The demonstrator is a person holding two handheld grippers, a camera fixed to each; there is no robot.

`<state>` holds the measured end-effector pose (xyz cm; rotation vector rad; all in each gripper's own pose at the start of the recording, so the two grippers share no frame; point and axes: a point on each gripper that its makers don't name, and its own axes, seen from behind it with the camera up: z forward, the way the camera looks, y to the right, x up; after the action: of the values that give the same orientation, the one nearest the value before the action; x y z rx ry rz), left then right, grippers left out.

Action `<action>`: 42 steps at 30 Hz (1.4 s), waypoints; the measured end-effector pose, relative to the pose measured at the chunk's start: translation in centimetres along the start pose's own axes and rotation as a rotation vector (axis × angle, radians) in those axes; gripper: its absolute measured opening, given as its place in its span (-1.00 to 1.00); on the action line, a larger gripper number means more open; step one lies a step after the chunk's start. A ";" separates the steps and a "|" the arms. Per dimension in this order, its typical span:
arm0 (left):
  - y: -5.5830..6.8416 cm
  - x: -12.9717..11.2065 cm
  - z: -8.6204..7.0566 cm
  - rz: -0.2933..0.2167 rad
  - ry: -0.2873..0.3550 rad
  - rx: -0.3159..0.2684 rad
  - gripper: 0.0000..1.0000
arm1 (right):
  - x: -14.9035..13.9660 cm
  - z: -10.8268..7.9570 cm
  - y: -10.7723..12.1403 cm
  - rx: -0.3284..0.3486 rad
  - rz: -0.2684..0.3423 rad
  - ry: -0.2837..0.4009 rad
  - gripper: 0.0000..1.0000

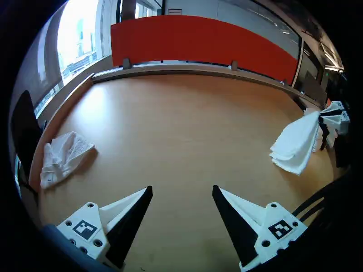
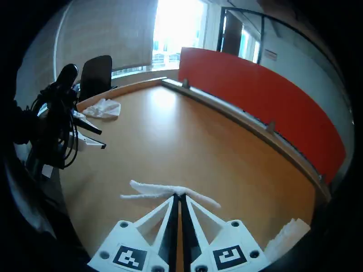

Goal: Fold towel

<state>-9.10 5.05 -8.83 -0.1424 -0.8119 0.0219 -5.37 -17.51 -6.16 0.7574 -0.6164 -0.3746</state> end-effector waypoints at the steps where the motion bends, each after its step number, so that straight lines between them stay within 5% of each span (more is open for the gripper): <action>1: 0.0 0.1 0.0 0.000 0.001 0.000 0.97 | 0.4 -0.2 0.2 -0.006 0.000 0.006 -0.92; 22: 0.5 0.7 -0.2 0.006 0.016 -0.016 0.97 | 2.7 -3.7 7.3 -0.134 0.023 0.038 -0.92; 42: 0.0 1.1 -0.4 0.010 0.023 -0.012 0.97 | 2.0 -7.0 17.5 -0.265 0.099 0.024 -0.92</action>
<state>-8.05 5.08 -8.34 -0.1575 -0.7880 0.0250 2.37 -3.11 3.43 0.4759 -0.5659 -0.3475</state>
